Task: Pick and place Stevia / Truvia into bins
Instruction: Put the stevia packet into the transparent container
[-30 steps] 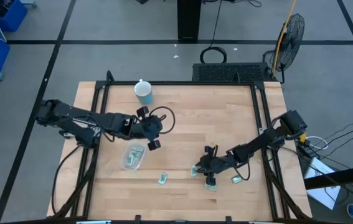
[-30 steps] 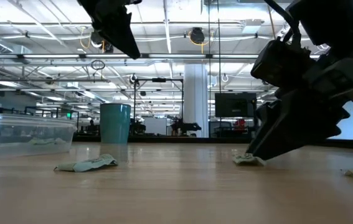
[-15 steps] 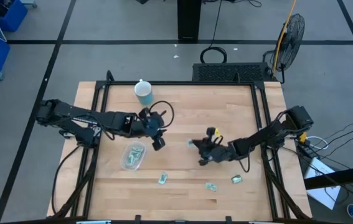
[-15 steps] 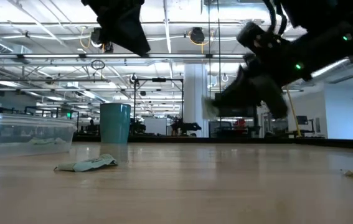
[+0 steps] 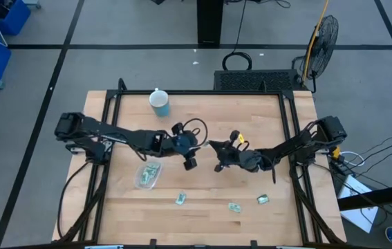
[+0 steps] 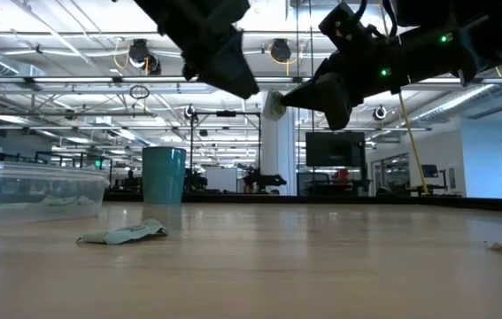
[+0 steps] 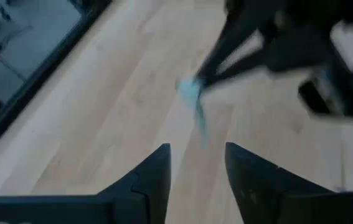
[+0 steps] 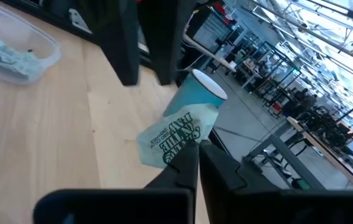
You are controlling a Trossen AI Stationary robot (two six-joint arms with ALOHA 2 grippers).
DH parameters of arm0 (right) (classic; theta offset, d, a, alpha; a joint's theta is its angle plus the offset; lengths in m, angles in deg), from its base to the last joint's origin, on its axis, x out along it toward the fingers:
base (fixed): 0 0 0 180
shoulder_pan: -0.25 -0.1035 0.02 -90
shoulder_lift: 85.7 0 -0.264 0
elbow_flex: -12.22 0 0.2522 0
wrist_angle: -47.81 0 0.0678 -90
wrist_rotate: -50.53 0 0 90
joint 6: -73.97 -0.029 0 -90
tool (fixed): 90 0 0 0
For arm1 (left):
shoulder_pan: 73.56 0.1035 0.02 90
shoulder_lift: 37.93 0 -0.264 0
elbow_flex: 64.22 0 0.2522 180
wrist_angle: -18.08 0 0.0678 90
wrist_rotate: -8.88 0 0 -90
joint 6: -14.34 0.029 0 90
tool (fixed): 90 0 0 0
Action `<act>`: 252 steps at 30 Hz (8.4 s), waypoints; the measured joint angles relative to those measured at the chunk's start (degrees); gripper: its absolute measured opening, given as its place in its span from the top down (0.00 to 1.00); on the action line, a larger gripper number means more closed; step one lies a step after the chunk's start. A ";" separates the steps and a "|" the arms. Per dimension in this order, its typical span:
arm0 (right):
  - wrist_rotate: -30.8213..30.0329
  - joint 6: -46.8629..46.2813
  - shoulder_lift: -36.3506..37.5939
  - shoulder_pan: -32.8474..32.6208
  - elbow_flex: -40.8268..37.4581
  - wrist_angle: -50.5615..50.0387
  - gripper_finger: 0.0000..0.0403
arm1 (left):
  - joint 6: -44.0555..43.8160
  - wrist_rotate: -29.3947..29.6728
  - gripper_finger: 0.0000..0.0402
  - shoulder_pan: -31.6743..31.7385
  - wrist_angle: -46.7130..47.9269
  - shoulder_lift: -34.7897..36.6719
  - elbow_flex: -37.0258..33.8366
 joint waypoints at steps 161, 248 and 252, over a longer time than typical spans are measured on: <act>18.08 -12.19 2.71 6.30 0.55 -4.42 0.99 | 10.59 -8.04 0.48 3.39 -0.06 0.83 0.02; 40.63 -52.04 4.25 -22.73 0.65 -41.92 0.67 | -14.71 -9.25 0.74 -16.05 11.96 9.58 -7.63; 40.47 -51.47 0.37 -22.73 0.44 -40.30 0.67 | -12.69 -9.24 0.74 -15.25 11.95 9.58 -7.63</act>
